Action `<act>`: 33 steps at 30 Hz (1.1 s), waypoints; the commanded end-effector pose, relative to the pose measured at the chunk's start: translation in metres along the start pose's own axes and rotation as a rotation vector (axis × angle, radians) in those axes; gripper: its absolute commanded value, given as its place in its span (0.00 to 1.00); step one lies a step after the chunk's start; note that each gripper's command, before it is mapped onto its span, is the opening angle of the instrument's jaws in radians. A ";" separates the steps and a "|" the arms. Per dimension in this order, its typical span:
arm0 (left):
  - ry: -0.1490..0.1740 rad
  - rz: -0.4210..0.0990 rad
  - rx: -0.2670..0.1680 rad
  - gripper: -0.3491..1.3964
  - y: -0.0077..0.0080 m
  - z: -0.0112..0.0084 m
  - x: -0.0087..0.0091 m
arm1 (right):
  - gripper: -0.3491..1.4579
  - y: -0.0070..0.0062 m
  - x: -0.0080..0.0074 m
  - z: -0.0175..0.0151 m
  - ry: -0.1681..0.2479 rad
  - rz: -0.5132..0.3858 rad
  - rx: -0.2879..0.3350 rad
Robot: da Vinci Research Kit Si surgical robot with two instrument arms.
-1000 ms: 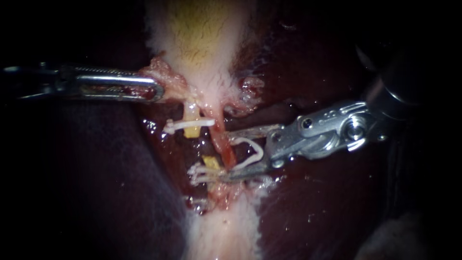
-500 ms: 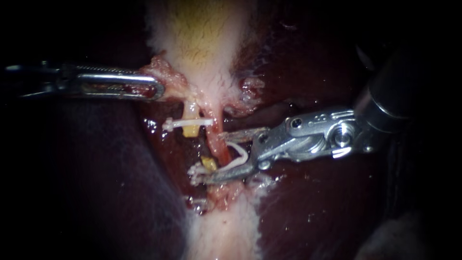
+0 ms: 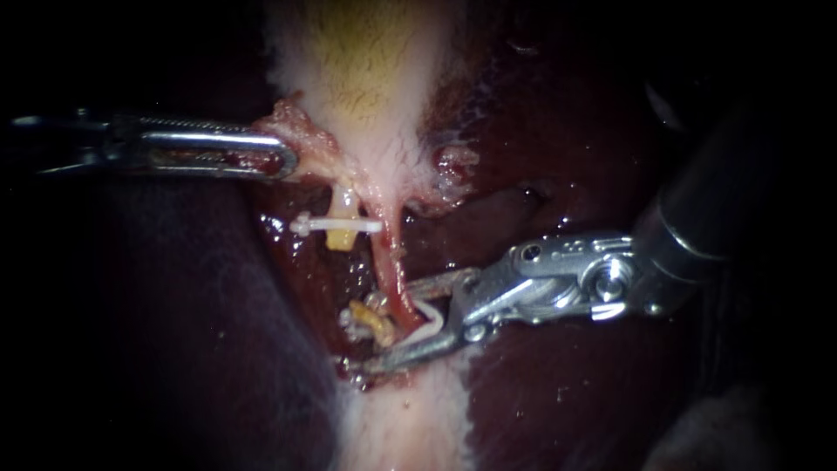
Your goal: Clipping first clip right tube
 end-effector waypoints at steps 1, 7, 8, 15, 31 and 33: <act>0.001 0.000 0.003 0.00 -0.0001 0.0000 0.0000 | 0.44 -0.0001 0.0000 0.0000 0.005 0.001 0.002; 0.002 0.000 0.006 0.00 -0.0005 0.0000 0.0000 | 0.44 -0.0006 0.0000 0.0002 0.025 0.021 0.023; 0.002 0.000 0.006 0.00 -0.0005 0.0000 0.0000 | 0.44 -0.0007 0.0000 0.0003 0.023 0.020 0.025; 0.003 0.000 0.008 0.00 -0.0010 0.0000 0.0000 | 0.44 -0.0012 -0.0015 0.0013 0.001 0.026 0.057; 0.004 0.000 0.011 0.00 -0.0019 -0.0001 0.0000 | 0.43 -0.0016 -0.0027 0.0021 0.000 0.047 0.097; 0.004 0.000 0.011 0.00 -0.0020 -0.0001 0.0000 | 0.43 -0.0018 -0.0025 0.0020 0.007 0.053 0.104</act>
